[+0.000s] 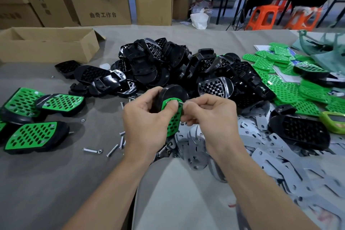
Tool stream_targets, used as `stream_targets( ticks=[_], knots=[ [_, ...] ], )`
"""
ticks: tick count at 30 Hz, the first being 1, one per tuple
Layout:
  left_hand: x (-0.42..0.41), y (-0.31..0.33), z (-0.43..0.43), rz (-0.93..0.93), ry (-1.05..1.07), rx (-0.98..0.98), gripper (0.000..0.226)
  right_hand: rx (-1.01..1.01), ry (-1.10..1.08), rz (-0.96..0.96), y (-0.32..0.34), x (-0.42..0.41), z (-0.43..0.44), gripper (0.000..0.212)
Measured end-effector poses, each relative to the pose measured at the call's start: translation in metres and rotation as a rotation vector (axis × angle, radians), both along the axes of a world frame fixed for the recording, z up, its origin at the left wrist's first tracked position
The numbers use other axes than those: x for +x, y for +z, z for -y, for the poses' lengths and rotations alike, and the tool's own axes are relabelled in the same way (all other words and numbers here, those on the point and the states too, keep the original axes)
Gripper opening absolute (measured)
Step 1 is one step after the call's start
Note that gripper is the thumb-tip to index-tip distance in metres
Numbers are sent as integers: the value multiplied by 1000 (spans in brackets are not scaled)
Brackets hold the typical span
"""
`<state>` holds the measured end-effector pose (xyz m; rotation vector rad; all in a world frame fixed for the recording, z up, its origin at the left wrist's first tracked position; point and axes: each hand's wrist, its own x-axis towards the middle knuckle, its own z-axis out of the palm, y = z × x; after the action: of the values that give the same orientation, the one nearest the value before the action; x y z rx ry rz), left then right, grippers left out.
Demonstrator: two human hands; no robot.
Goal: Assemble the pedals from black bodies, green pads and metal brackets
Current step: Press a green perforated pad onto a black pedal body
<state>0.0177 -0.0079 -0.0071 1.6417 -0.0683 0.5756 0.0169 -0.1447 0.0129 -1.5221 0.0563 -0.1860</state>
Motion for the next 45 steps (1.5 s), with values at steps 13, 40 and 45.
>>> stream_targets(
  ticks=[13,40,45],
  knots=[
    [-1,-5,4,63,38,184,12,-41,-63,-71,-4,-3,-7,19],
    [15,-6,-1,-58,-95,-285,13,131,249,57,-2,10,15,8],
    [11,-5,1,-46,-173,-295,20,81,115,24,-6,10,21,25]
  ],
)
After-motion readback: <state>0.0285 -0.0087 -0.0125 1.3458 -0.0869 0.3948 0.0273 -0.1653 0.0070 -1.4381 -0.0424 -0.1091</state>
